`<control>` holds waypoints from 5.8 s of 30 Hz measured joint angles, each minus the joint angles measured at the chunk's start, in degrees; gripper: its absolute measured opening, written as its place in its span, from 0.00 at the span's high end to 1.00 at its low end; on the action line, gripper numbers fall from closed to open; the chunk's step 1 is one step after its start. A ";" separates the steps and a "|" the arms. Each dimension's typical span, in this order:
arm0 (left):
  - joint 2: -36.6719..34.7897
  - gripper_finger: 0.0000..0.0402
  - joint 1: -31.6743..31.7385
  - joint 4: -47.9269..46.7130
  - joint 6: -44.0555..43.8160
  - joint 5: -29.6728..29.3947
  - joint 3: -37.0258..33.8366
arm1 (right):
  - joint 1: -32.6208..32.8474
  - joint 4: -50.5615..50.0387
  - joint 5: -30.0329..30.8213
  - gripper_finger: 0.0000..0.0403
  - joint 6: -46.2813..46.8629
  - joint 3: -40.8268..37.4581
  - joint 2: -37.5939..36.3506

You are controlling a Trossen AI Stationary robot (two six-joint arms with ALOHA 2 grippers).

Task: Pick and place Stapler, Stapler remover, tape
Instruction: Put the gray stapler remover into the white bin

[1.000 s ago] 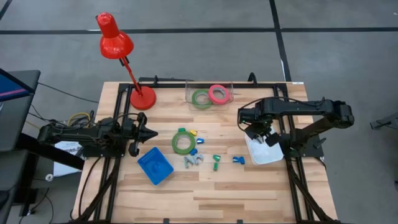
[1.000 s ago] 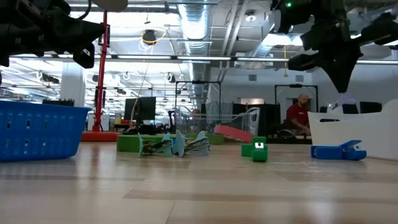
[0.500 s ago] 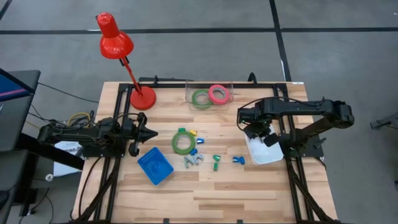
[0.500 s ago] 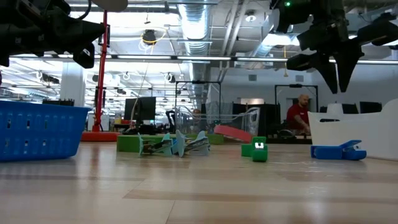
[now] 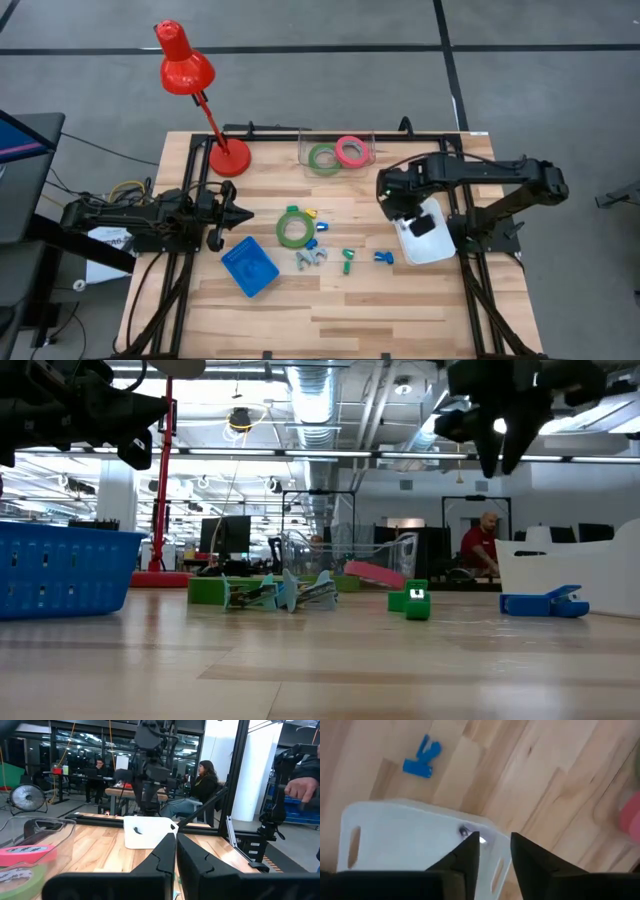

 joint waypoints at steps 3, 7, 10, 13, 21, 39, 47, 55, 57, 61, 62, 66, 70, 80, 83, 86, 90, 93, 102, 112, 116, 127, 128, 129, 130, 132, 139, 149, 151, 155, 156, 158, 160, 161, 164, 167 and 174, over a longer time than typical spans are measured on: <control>-0.01 0.98 0.00 -0.01 -0.01 0.00 0.00 | 1.70 2.24 0.00 0.67 2.67 0.17 0.00; -0.01 0.98 0.00 -0.01 0.01 0.02 0.00 | 3.94 3.20 -0.02 0.58 7.70 0.13 0.92; -0.01 0.98 0.00 -0.01 0.01 0.01 0.00 | 5.79 4.52 -0.01 0.51 11.11 0.13 0.84; -0.01 0.98 0.00 0.00 0.00 0.00 0.00 | 7.67 6.48 -0.02 0.46 12.83 0.13 0.83; -0.01 0.98 0.00 -0.01 -0.01 0.02 0.00 | 11.55 9.43 -0.22 0.43 15.74 0.00 2.90; 1.15 0.98 0.00 0.43 0.01 0.02 -0.02 | 9.11 11.52 -0.94 0.47 19.99 16.81 19.78; 1.93 0.98 0.00 0.40 0.01 0.01 -0.02 | 8.78 11.28 -4.63 0.51 23.50 24.18 27.47; 2.22 0.98 0.00 0.57 0.01 0.02 -0.02 | 9.06 11.70 -5.69 0.56 27.49 26.13 33.32; 2.24 0.98 0.00 0.65 -0.01 0.02 -0.02 | 8.95 12.63 -6.55 0.57 28.90 26.18 34.58; 2.22 0.98 0.00 0.86 0.00 0.02 -0.02 | 8.46 15.37 -8.40 0.58 32.73 26.14 36.72; 2.22 0.98 0.00 0.86 0.00 0.00 -0.02 | 8.39 15.95 -9.09 0.58 33.63 26.14 36.74; 2.22 0.98 0.00 0.89 0.01 0.02 -0.02 | 7.86 21.07 -11.20 0.59 38.10 26.16 38.44; 2.63 0.98 0.00 0.92 0.01 0.02 -0.02 | 7.56 24.92 -12.48 0.56 44.11 26.38 40.09; 3.38 0.98 0.00 1.28 0.01 0.00 -0.02 | 6.99 24.99 -12.22 0.44 50.50 26.26 42.91; 3.38 0.98 0.00 1.32 0.01 0.00 -0.02 | 6.80 24.12 -12.11 0.44 50.63 26.07 43.34; 3.38 0.98 0.00 1.44 -0.01 0.00 -0.02 | 6.48 25.09 -12.22 0.45 50.95 26.24 43.87; 3.40 0.98 0.00 1.73 0.00 0.01 -0.02 | 5.83 24.68 -12.76 0.48 51.06 26.09 44.04; 3.40 0.98 0.00 1.78 0.01 0.00 -0.02 | 5.43 24.68 -13.19 0.50 51.06 25.87 44.03; 3.40 0.98 0.00 2.15 0.01 0.00 -0.02 | 4.81 24.59 -15.49 0.61 50.89 24.90 44.03; 3.40 0.98 0.00 2.17 0.01 0.01 -0.02 | 4.85 26.06 -16.62 0.70 49.97 24.31 44.02; 3.40 0.98 0.00 2.25 -0.01 0.01 -0.02 | 4.86 25.98 -16.61 0.75 49.97 24.32 44.02; 3.40 0.98 0.00 2.59 0.00 0.00 -0.02 | 5.36 26.17 -13.95 0.65 50.84 24.32 44.02; 3.40 0.98 0.00 2.57 0.00 0.00 -0.02 | 5.43 26.17 -13.90 0.62 50.87 24.31 44.02; 3.40 0.98 0.00 2.57 0.00 0.01 -0.02 | 5.48 26.17 -13.91 0.60 50.92 24.32 44.02; 3.40 0.98 0.00 2.57 0.01 0.00 -0.02 | 5.56 26.17 -13.92 0.57 51.26 24.32 44.02; 3.40 0.98 0.00 2.57 0.00 0.00 -0.02 | 5.57 26.20 -13.91 0.54 51.64 24.32 44.12; 3.41 0.98 0.00 2.59 0.01 0.01 -0.02 | 5.83 26.81 -13.26 0.54 52.37 24.36 44.85; 3.42 0.98 0.00 2.95 0.01 0.00 -0.02 | 5.83 27.28 -13.68 0.70 51.65 24.32 44.87; 3.42 0.98 0.00 2.97 0.01 0.00 -0.02 | 5.62 27.03 -14.28 0.73 51.44 24.32 44.87; 3.42 0.98 0.00 3.02 0.01 0.00 -0.02 | 5.61 26.37 -15.21 0.79 50.99 24.32 44.87; 3.42 0.98 0.00 3.05 0.00 0.01 -0.02 | 5.59 26.41 -15.21 0.82 50.99 24.32 44.87; 3.41 0.98 0.00 3.09 0.00 0.00 -0.02 | 5.57 26.42 -15.21 0.87 50.90 24.32 44.87; 3.42 0.98 0.00 3.16 0.01 0.00 -0.02 | 5.57 26.40 -15.21 0.93 50.86 24.32 44.87; 3.42 0.98 0.00 3.18 0.01 0.00 -0.02 | 5.59 26.42 -15.21 0.96 50.85 24.32 44.87; 3.42 0.98 0.00 3.33 0.01 0.02 -0.02 | 5.59 26.44 -15.23 0.98 50.86 24.32 44.87; 3.42 0.98 0.00 3.36 0.00 0.01 -0.02 | 5.57 26.39 -15.23 0.99 50.85 24.32 44.87; 3.42 0.98 0.00 3.38 -0.01 0.02 -0.02 | 5.59 26.42 -15.23 1.00 50.84 24.32 44.87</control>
